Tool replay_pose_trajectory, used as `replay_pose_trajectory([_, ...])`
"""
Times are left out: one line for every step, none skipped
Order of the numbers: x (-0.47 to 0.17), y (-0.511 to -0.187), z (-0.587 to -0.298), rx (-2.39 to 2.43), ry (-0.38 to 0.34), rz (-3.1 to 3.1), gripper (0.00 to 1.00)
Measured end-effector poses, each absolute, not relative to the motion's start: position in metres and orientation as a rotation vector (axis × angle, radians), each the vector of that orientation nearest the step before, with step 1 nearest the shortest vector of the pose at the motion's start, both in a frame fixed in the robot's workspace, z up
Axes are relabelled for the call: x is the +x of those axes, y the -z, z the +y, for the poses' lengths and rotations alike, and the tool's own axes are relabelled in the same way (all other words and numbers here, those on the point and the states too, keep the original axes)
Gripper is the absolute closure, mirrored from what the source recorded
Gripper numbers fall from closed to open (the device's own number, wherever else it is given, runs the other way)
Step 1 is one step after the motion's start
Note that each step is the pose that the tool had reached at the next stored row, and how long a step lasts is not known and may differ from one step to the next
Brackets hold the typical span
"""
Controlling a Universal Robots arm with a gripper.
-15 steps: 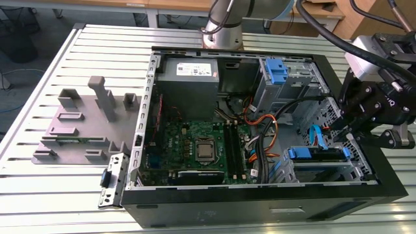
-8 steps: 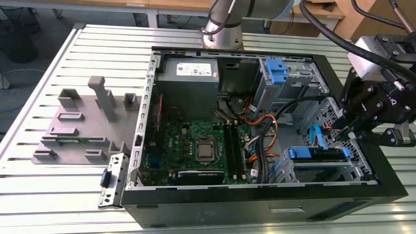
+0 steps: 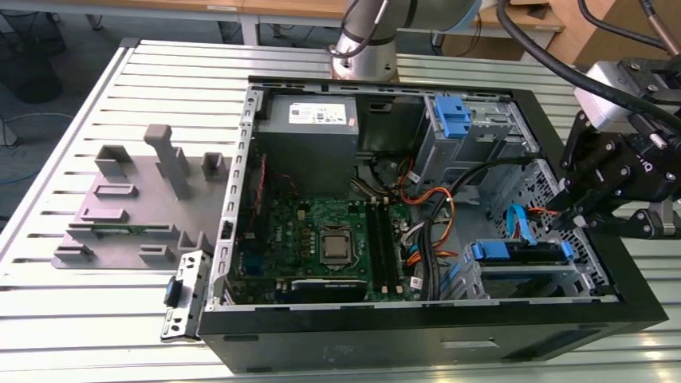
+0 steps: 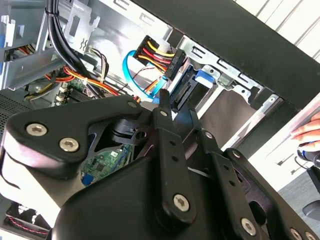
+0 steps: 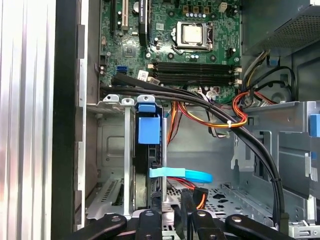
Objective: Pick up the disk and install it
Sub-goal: 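Insert the second disk wire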
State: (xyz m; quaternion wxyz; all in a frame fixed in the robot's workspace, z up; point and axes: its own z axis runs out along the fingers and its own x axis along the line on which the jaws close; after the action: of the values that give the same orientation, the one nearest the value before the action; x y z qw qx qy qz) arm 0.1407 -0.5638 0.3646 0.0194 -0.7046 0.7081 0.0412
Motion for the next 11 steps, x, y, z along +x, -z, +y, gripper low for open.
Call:
replay_pose_trajectory([0.1407, -0.3645, -0.5638, -2.187, -0.128, 2.198, 0.7])
replay_pose_trajectory([0.1407, -0.3645, -0.5637, -2.187, -0.128, 2.198, 0.7])
replay_pose_trajectory([0.1407, -0.3644, -0.5635, -2.187, -0.128, 2.198, 0.7])
replay_pose_trajectory([0.1408, -0.3644, -0.5632, -2.187, -0.128, 2.198, 0.7])
replay_pose_trajectory([0.1407, -0.3642, -0.5628, -2.187, -0.128, 2.198, 0.7])
replay_pose_trajectory([0.1408, -0.364, -0.5625, -2.187, -0.128, 2.198, 0.7])
replay_pose_trajectory([0.1408, -0.3636, -0.5623, -2.187, -0.128, 2.198, 0.7])
replay_pose_trajectory([0.1409, -0.3634, -0.562, -2.187, -0.128, 2.198, 0.7])
replay_pose_trajectory([0.1409, -0.3631, -0.5616, -2.187, -0.128, 2.198, 0.7])
replay_pose_trajectory([0.1409, -0.3621, -0.5606, -2.187, -0.128, 2.198, 0.7])
replay_pose_trajectory([0.1409, -0.3606, -0.5586, -2.187, -0.128, 2.198, 0.7])
